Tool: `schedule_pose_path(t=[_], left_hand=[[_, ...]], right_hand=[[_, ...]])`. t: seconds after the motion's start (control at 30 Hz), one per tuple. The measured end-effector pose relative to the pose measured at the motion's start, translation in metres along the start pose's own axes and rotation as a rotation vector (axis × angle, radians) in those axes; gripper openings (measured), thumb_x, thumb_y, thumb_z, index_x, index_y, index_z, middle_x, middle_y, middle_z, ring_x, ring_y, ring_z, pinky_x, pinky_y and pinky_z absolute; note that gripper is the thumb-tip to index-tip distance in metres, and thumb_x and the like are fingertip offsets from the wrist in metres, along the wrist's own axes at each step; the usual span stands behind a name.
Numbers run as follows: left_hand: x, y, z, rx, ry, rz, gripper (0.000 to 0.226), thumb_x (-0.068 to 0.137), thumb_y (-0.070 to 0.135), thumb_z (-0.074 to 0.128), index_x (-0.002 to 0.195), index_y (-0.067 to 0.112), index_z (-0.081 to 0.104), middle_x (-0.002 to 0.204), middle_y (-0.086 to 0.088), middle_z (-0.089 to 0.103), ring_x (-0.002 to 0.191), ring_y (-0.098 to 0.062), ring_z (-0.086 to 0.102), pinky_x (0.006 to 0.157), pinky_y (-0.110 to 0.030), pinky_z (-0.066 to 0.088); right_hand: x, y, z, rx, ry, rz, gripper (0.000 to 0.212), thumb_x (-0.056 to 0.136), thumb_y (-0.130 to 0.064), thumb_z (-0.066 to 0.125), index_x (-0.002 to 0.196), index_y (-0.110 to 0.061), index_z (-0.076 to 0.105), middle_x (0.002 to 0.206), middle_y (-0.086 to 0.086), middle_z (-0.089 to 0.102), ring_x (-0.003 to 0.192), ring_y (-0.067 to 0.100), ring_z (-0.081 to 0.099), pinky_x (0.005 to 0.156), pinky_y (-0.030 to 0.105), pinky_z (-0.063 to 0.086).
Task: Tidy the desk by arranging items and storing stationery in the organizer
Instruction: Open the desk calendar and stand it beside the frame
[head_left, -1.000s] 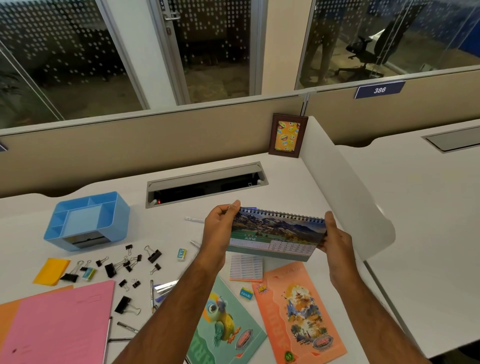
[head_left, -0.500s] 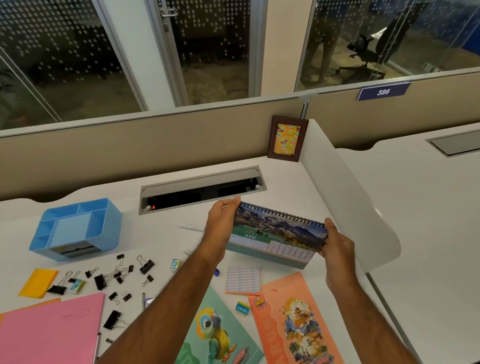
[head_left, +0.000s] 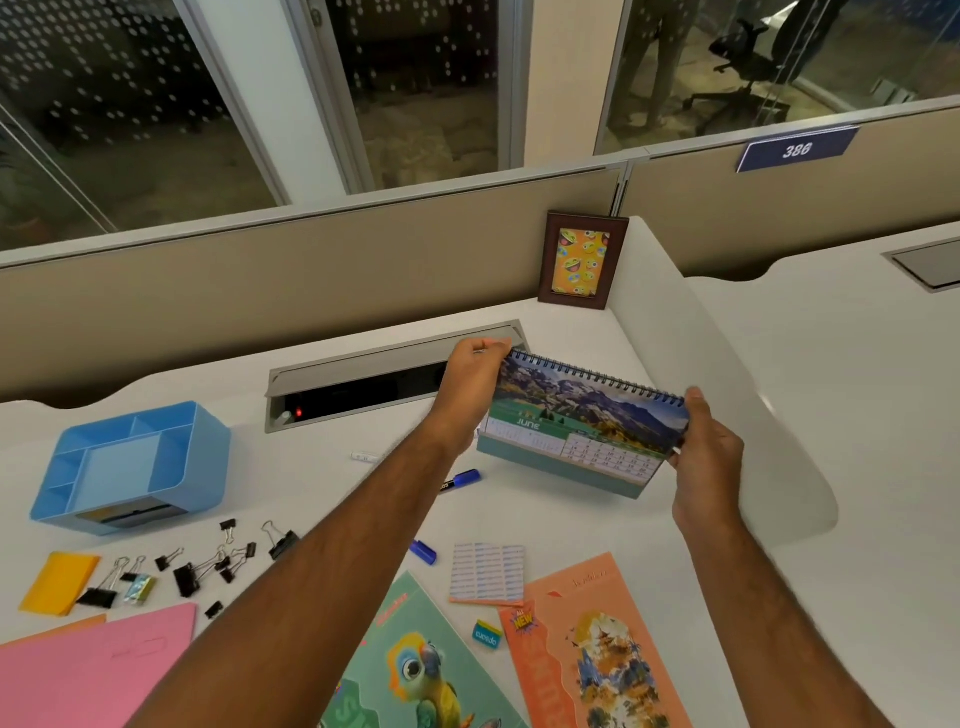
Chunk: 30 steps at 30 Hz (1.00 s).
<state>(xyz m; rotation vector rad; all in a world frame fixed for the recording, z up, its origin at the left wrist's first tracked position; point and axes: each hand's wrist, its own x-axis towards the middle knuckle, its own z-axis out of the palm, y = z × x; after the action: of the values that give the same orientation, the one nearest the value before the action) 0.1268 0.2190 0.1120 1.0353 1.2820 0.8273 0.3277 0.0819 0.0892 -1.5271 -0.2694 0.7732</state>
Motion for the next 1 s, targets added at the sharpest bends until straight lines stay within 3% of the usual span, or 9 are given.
schedule_pose_path(t=[0.23,0.4,0.6,1.0], left_hand=[[0.04,0.011,0.021,0.028,-0.063,0.015,0.031,0.104,0.041,0.055,0.117,0.014,0.057,0.094,-0.004,0.074,0.076,-0.011,0.073,0.068,-0.028,0.057],[0.068,0.009,0.033,0.069,-0.099,0.012,0.025,0.105,0.041,0.052,0.111,0.017,0.055,0.099,-0.009,0.073,0.085,-0.016,0.073,0.083,-0.037,0.061],[0.089,-0.002,0.036,0.104,-0.084,-0.013,0.03,0.107,0.038,0.048,0.12,0.012,0.053,0.103,-0.011,0.073,0.085,-0.016,0.072,0.076,-0.032,0.06],[0.105,-0.017,0.028,0.118,-0.114,0.005,0.02,0.106,0.037,0.05,0.103,0.017,0.051,0.096,-0.008,0.07,0.087,-0.017,0.072,0.09,-0.044,0.061]], right_hand=[[0.025,-0.012,0.014,0.017,0.064,0.0,0.033,0.099,-0.048,0.059,0.084,-0.021,0.07,0.085,-0.001,0.075,0.066,0.01,0.074,0.054,0.023,0.057],[0.038,-0.011,0.021,0.016,0.089,0.009,0.031,0.099,-0.05,0.057,0.085,-0.025,0.068,0.085,-0.004,0.074,0.066,0.008,0.074,0.053,0.022,0.056],[0.047,-0.004,0.028,0.003,0.097,0.032,0.032,0.099,-0.048,0.058,0.081,-0.023,0.069,0.079,-0.006,0.074,0.062,0.008,0.073,0.05,0.021,0.055],[0.055,0.019,0.028,-0.006,0.071,0.046,0.033,0.1,-0.043,0.06,0.081,-0.018,0.071,0.078,-0.003,0.075,0.062,0.009,0.073,0.055,0.023,0.055]])
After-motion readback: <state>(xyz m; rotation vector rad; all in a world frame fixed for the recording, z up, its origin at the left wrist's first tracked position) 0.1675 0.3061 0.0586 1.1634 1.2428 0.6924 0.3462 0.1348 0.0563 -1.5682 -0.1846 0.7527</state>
